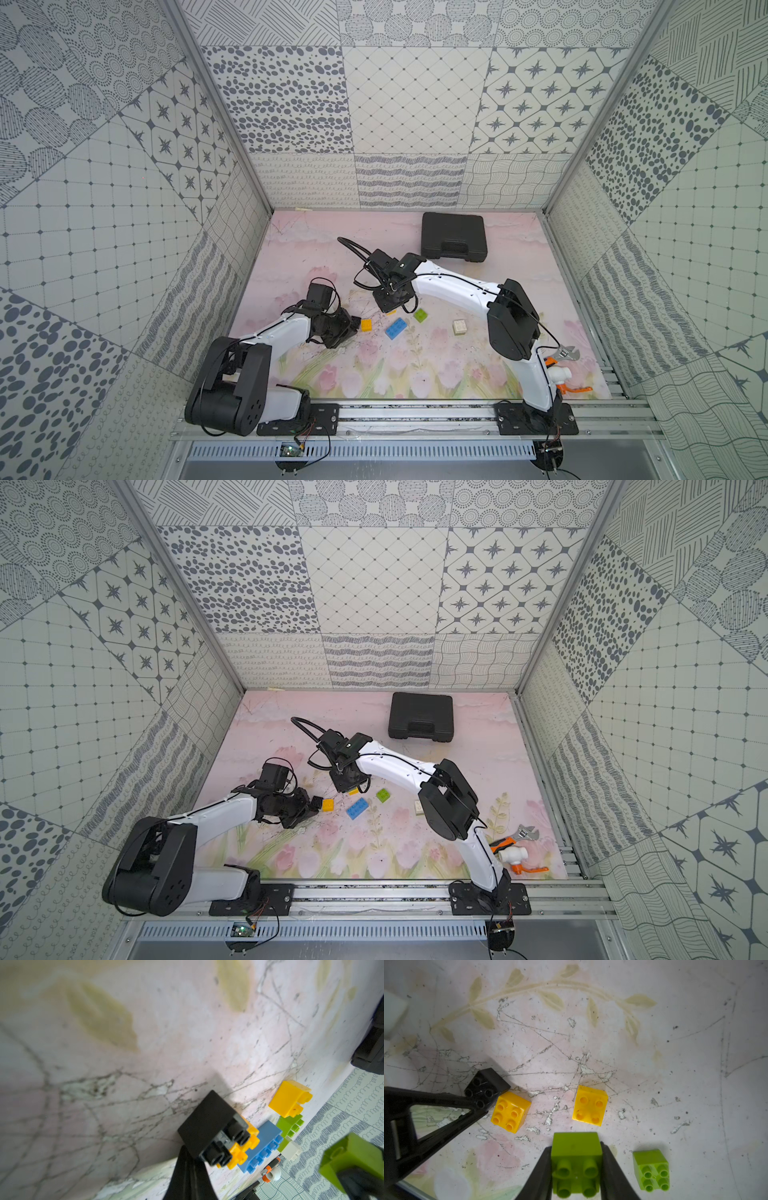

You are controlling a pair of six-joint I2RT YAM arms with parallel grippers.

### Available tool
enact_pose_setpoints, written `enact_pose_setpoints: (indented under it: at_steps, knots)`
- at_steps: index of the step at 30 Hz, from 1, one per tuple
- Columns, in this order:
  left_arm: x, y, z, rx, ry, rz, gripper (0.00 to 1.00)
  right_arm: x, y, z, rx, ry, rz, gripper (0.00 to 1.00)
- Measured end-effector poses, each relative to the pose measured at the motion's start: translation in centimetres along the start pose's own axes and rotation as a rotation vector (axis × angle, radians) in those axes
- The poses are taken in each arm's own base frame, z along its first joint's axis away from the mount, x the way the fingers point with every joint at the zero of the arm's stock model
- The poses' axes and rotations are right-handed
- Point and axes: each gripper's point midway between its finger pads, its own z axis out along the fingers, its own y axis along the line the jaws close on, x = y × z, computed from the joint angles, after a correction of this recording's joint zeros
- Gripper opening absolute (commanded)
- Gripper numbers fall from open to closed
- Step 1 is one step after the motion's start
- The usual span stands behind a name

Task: Assemble the number 4 with lego
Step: Assemble the lego brick with the lego brick.

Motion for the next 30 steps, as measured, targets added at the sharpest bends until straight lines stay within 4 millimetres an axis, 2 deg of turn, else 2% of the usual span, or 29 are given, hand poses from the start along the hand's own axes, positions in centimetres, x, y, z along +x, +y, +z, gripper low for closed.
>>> enact_pose_setpoints:
  at_steps: [4, 15, 20, 30]
  knots:
    - [0.0, 0.0, 0.0, 0.001, 0.0, 0.0, 0.0, -0.1, -0.2, 1.2, 0.018, 0.016, -0.006, 0.19]
    - [0.0, 0.0, 0.0, 0.001, 0.001, 0.0, 0.0, -0.6, -0.4, 2.1, 0.052, 0.026, -0.035, 0.2]
    - [0.0, 0.0, 0.0, 0.001, 0.0, 0.0, 0.0, -0.4, -0.7, 3.2, 0.081, 0.055, -0.03, 0.2]
    - [0.0, 0.0, 0.0, 0.002, 0.0, 0.001, 0.0, -0.6, -1.2, 3.4, 0.126, 0.072, 0.054, 0.2]
